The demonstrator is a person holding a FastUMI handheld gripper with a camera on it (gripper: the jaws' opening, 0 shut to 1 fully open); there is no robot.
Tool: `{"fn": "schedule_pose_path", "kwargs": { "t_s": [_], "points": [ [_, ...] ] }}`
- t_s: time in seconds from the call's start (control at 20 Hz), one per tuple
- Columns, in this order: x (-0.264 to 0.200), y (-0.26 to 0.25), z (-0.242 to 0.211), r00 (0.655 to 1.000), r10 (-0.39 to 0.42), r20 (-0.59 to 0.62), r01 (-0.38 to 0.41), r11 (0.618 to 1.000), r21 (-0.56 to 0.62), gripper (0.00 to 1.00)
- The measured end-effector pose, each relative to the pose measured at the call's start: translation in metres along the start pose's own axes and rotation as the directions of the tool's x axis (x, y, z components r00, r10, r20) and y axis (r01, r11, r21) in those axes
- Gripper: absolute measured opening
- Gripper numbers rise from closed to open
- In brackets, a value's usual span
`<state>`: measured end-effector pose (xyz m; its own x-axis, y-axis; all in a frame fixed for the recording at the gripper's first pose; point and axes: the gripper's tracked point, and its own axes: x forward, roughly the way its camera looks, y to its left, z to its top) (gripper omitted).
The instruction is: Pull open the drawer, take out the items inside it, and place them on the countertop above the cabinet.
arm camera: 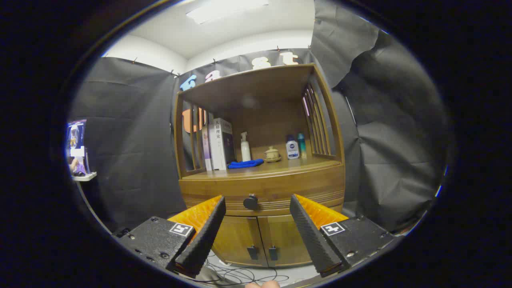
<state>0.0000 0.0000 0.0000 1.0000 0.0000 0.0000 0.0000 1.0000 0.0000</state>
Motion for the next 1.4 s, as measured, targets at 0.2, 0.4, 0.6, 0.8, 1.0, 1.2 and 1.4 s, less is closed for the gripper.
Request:
{"fn": "schedule_pose_path", "kwargs": {
  "t_s": [0.2,0.4,0.6,0.8,1.0,1.2,1.4],
  "points": [
    [0.004,-0.004,-0.006,0.999,-0.012,-0.033,0.012,1.000,-0.003,1.00],
    [0.002,-0.007,-0.010,0.999,-0.022,-0.038,0.022,1.000,-0.014,1.00],
    [0.002,-0.009,-0.013,0.998,-0.030,-0.052,0.029,0.999,-0.024,1.00],
    [0.002,-0.010,-0.015,0.998,-0.032,-0.056,0.031,0.999,-0.024,1.00],
    [0.002,-0.009,-0.015,0.998,-0.031,-0.053,0.029,0.999,-0.038,1.00],
    [0.002,-0.009,-0.020,0.997,-0.035,-0.071,0.031,0.998,-0.049,1.00],
    [0.003,-0.004,-0.027,0.996,-0.025,-0.084,0.019,0.997,-0.073,1.00]
  ]
}}
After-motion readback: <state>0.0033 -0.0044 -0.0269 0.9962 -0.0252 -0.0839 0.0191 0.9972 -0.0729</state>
